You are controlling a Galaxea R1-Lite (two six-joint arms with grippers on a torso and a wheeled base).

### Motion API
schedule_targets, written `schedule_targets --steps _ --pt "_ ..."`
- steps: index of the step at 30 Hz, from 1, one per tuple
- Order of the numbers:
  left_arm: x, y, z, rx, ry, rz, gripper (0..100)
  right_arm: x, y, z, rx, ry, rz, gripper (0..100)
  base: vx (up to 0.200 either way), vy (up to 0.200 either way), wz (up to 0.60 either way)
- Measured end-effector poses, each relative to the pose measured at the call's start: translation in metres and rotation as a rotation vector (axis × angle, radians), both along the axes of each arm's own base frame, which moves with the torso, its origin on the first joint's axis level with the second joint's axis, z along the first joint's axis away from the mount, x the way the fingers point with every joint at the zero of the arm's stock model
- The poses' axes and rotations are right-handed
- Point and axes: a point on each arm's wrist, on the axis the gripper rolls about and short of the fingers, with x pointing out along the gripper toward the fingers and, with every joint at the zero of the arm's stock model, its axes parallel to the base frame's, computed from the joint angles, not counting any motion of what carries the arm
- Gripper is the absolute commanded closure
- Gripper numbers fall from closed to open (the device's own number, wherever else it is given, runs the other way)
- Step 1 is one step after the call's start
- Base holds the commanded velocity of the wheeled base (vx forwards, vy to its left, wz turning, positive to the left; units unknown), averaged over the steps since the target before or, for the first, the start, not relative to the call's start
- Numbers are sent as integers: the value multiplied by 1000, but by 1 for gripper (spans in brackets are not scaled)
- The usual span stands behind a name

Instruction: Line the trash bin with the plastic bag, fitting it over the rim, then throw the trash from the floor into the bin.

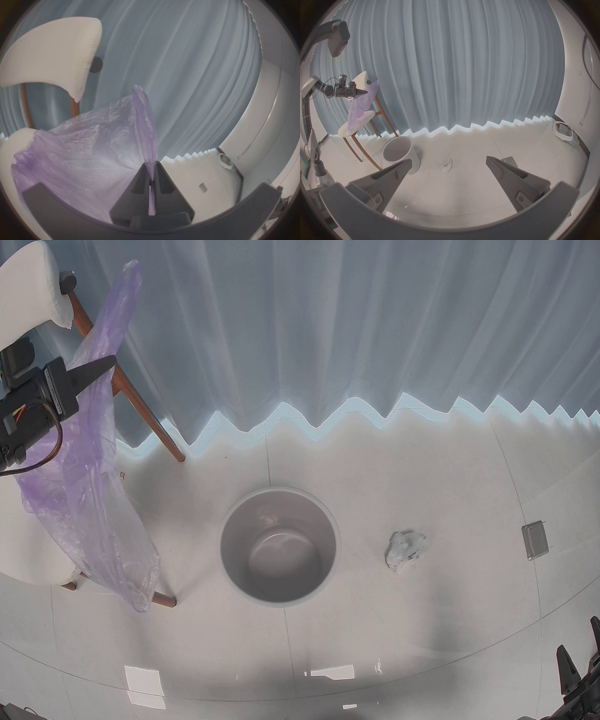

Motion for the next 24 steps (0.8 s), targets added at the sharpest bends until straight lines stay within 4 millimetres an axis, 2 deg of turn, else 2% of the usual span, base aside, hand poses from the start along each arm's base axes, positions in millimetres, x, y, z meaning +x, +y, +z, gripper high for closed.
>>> schedule_targets --steps 12,24 --pt "-14 -37 5 -56 7 -212 100 0 0 0 -2 0 0 0 0 0 0" --pt "-32 -70 -5 -45 49 -375 100 0 0 0 -3 1 0 0 0 0 0"
